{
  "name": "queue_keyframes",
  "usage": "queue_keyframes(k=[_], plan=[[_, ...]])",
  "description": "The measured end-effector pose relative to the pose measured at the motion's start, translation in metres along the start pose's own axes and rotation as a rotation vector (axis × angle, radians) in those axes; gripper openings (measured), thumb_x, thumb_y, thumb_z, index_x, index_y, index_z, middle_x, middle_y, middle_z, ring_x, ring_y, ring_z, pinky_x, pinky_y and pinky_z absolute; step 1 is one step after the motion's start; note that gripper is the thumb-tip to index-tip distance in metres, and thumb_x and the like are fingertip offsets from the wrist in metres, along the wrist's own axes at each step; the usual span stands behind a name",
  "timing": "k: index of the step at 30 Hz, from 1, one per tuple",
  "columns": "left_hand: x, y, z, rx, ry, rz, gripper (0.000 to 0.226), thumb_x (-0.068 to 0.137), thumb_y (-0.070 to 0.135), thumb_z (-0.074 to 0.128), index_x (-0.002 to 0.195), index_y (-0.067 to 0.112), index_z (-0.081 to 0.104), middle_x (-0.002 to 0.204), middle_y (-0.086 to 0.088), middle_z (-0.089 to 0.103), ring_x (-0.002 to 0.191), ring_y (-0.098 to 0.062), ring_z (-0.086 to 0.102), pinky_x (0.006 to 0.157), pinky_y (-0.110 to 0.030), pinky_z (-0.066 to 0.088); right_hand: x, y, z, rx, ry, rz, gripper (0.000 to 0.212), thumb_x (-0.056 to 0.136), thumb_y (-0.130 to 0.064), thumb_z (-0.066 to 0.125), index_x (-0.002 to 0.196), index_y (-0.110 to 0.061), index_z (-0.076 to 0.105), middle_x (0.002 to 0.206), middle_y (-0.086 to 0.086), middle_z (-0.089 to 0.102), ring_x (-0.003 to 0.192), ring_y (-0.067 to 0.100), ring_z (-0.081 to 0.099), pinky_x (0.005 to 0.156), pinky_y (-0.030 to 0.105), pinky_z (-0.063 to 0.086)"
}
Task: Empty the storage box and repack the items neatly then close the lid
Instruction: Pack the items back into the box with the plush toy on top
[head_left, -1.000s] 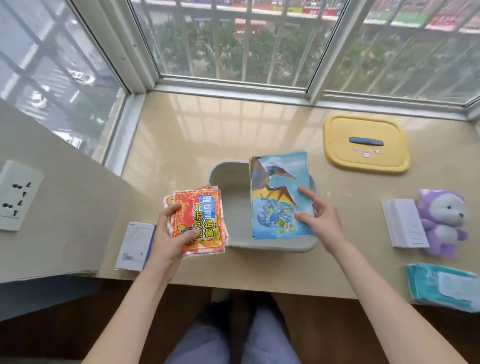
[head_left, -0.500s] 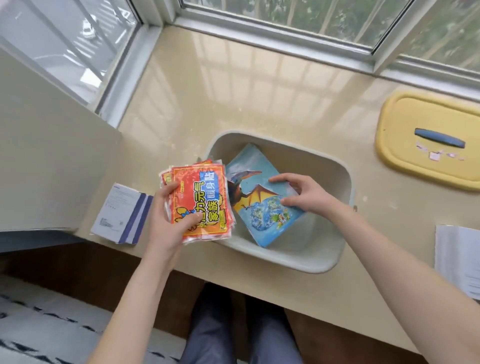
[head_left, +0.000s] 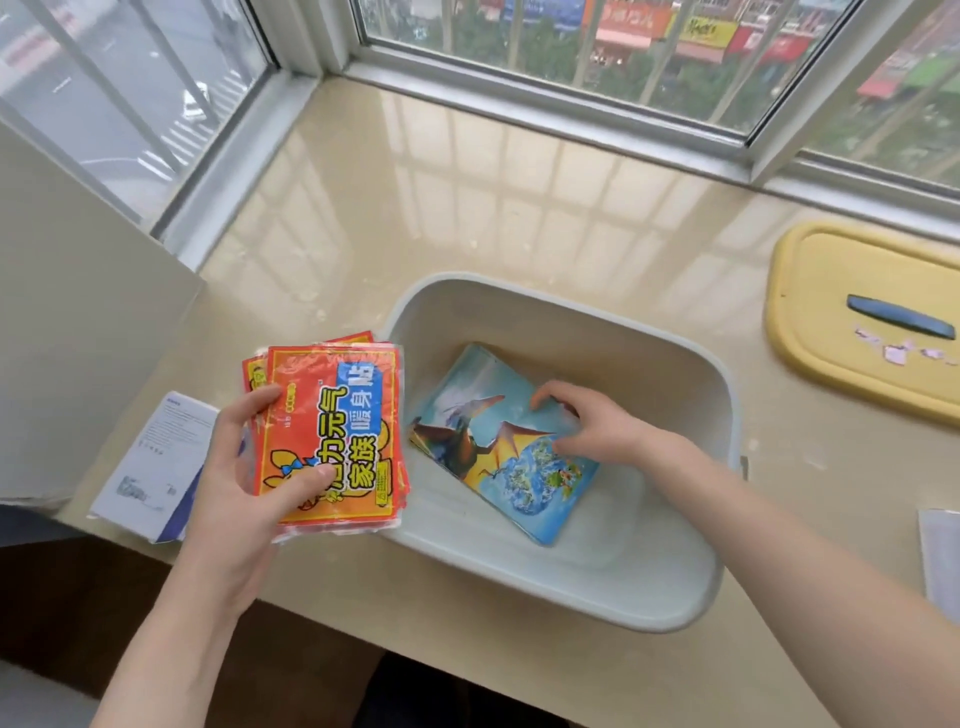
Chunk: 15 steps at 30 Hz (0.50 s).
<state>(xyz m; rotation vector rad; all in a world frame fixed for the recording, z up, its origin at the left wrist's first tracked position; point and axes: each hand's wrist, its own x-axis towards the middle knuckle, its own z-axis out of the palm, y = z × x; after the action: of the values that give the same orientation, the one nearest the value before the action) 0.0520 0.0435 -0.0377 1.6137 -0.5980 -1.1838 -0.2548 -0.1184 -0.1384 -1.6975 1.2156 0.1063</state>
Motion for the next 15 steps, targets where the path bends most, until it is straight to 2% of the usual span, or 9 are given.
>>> queue_keyframes(k=[2,5,8,10,12,13,15], plan=[[-0.001,-0.002,-0.002,-0.016,-0.003,0.009,0.074,0.066,0.006,0.073,0.124,0.046,0.051,0.118,0.011,0.062,0.106,-0.019,0.067,0.07,-0.042,0.061,-0.002,-0.002,0.006,-0.008,0.126,0.002,0.059,0.071,-0.004,0.068,0.123,-0.03,0.056,0.113,-0.005,0.059,0.103,0.014,0.056,0.085,0.026,0.047],[-0.006,-0.004,-0.002,-0.025,-0.019,0.014,0.074,0.067,0.005,0.072,0.125,0.045,0.051,0.117,0.013,0.062,0.106,-0.015,0.067,0.07,-0.039,0.062,-0.016,-0.006,0.018,-0.068,0.309,0.062,0.061,0.077,-0.01,0.068,0.135,-0.022,0.052,0.119,0.004,0.056,0.112,0.02,0.053,0.085,0.024,0.039],[-0.008,-0.002,-0.003,-0.057,-0.049,0.003,0.073,0.068,0.002,0.072,0.124,0.044,0.052,0.115,0.014,0.064,0.107,-0.018,0.067,0.072,-0.042,0.062,-0.038,-0.009,0.033,0.012,0.47,0.183,0.058,0.079,-0.018,0.073,0.133,-0.017,0.052,0.12,0.005,0.052,0.114,0.022,0.052,0.086,0.026,0.039],[-0.008,-0.001,-0.005,-0.053,-0.069,-0.002,0.073,0.068,0.002,0.072,0.123,0.045,0.052,0.115,0.014,0.064,0.107,-0.02,0.067,0.073,-0.043,0.062,-0.048,-0.005,0.047,0.126,0.483,0.334,0.064,0.073,-0.031,0.082,0.127,-0.013,0.053,0.117,0.004,0.052,0.108,0.02,0.053,0.085,0.027,0.04],[-0.007,0.0,-0.007,-0.048,-0.084,-0.004,0.073,0.068,0.002,0.073,0.123,0.045,0.052,0.116,0.013,0.063,0.107,-0.021,0.067,0.073,-0.044,0.061,-0.054,-0.001,0.059,0.21,0.427,0.458,0.081,0.056,-0.055,0.086,0.119,-0.014,0.055,0.112,0.001,0.058,0.103,0.019,0.059,0.086,0.031,0.05],[-0.007,0.0,-0.008,-0.047,-0.091,-0.004,0.073,0.068,0.002,0.073,0.123,0.045,0.052,0.116,0.013,0.063,0.107,-0.022,0.067,0.073,-0.044,0.061,-0.054,0.0,0.064,0.22,0.401,0.489,0.092,0.046,-0.067,0.082,0.119,-0.018,0.058,0.111,-0.001,0.062,0.102,0.018,0.062,0.086,0.034,0.053],[-0.005,-0.001,-0.01,-0.049,-0.104,-0.005,0.073,0.068,0.002,0.073,0.123,0.045,0.052,0.116,0.012,0.063,0.107,-0.022,0.067,0.072,-0.045,0.061,-0.051,0.003,0.075,0.196,0.352,0.488,0.107,0.035,-0.077,0.073,0.128,-0.027,0.055,0.114,-0.001,0.063,0.108,0.018,0.059,0.091,0.033,0.051]])
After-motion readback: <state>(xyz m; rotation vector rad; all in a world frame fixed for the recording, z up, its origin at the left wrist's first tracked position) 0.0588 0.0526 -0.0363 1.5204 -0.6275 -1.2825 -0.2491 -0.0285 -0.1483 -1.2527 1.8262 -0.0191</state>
